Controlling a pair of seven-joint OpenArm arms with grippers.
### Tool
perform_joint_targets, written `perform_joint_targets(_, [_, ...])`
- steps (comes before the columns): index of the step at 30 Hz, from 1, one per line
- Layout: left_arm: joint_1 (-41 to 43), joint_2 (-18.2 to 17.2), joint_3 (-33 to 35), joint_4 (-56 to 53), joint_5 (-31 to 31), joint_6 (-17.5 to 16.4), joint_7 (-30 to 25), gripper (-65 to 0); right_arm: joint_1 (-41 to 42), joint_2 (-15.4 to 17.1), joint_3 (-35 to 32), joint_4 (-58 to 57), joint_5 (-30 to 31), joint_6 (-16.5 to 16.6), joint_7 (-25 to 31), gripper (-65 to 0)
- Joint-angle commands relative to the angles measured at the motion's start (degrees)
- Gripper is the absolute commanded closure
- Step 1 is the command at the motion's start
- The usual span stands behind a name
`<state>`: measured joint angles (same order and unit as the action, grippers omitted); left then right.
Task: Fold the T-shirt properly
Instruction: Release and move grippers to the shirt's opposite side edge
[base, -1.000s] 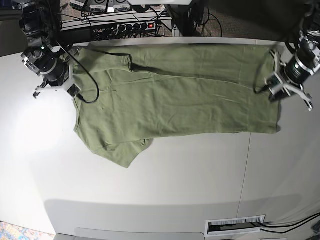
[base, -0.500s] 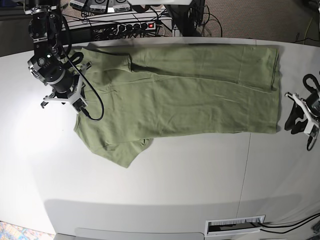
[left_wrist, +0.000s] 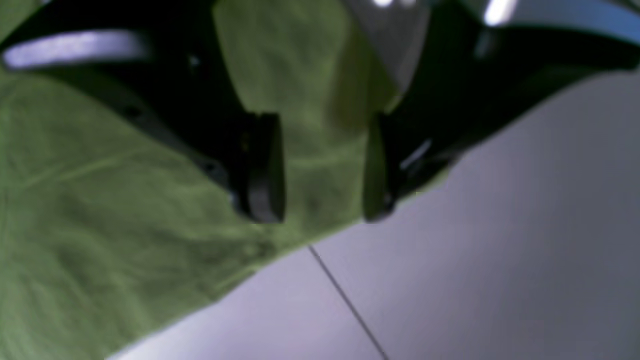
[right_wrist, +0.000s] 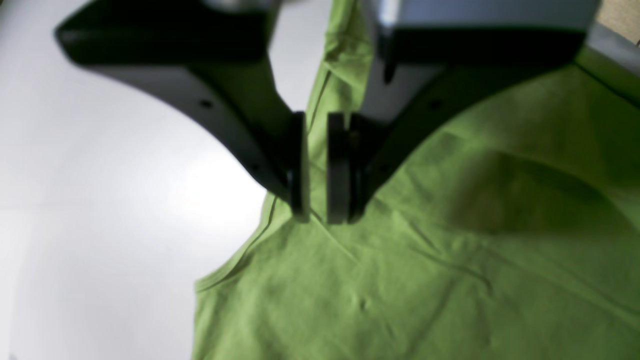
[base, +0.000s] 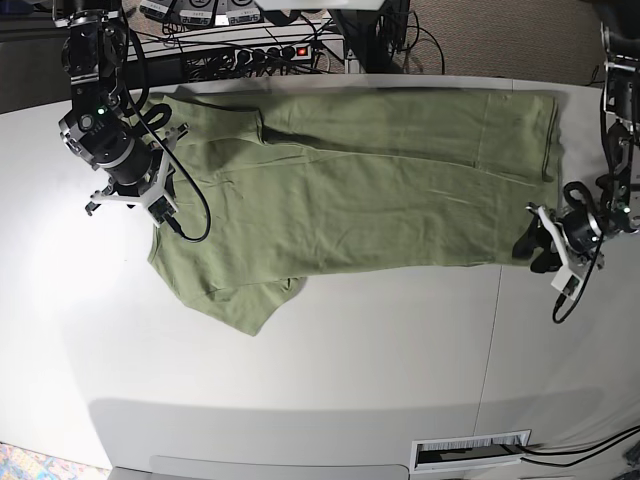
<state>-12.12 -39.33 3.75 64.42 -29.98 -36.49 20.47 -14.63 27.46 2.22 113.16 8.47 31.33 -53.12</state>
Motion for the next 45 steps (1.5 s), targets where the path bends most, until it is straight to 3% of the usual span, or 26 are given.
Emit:
perform_joint_targets(1, [-1.95,-1.57,-0.57,0.31,-0.13,0.66,-2.03,-27.6,0.52,0.85,0.55,0.83,0.07,-0.31,0.63,-7.6])
perform_joint_targets(4, [-3.65,-1.64,-0.59,-1.05,0.52,2.51,-2.89,-27.6,0.52,0.96,0.70,0.83,0.07,-0.31,0.59,-7.6])
perform_joint_targets(8, [-6.36,-1.62,-0.59,-6.45,0.42,2.56,-2.91,-27.6,0.52,0.98,1.46,0.83,0.07,-0.31,0.48,-7.6])
perform_joint_targets(17, [-8.68,-1.64,-0.59,-15.19,-0.83,-1.16,-2.67,-27.6,0.52,0.96,2.78,0.83,0.11,-0.31,0.48,-7.6])
perform_joint_targets(22, [-8.70,-1.60,-0.59,-15.47,-8.13,-2.12,1.73,-27.5,0.52,0.96,2.78,0.83,0.09,-0.31,0.70,-7.6])
perform_joint_targets(23, [-8.70,-1.62,-0.59,-15.47,-8.85,-3.51,2.58,-27.5,0.52,0.96,2.78,0.83,0.09,-0.31,0.70,-7.6])
perform_joint_targets(28, [-8.68,-1.29,-0.59,-15.47,-11.02,-3.51,7.17,-27.4,0.55,0.96,2.78,0.83,0.09,-0.31,0.87,-7.6])
perform_joint_targets(33, [-8.70,-0.66,-0.59,-15.47,-11.02,-3.51,7.15,-17.4,0.52,0.96,2.78,0.83,0.09,-0.31,0.85,-7.6])
perform_joint_targets(37, [-8.72,-0.70,-0.59,-15.45,-11.21,-3.51,6.95,0.0,0.59,0.96,2.78,0.83,0.04,-0.31,1.03,-7.6])
perform_joint_targets(43, [-8.72,-0.90,-0.59,-15.28,-11.23,-3.51,7.02,0.0,4.04,0.90,2.78,0.83,-1.64,-0.35,1.49,-7.6])
perform_joint_targets(45, [-8.70,-1.05,-0.59,-14.84,-11.28,-3.51,7.10,0.0,5.73,0.52,2.78,0.17,-3.13,-1.88,2.36,-7.6])
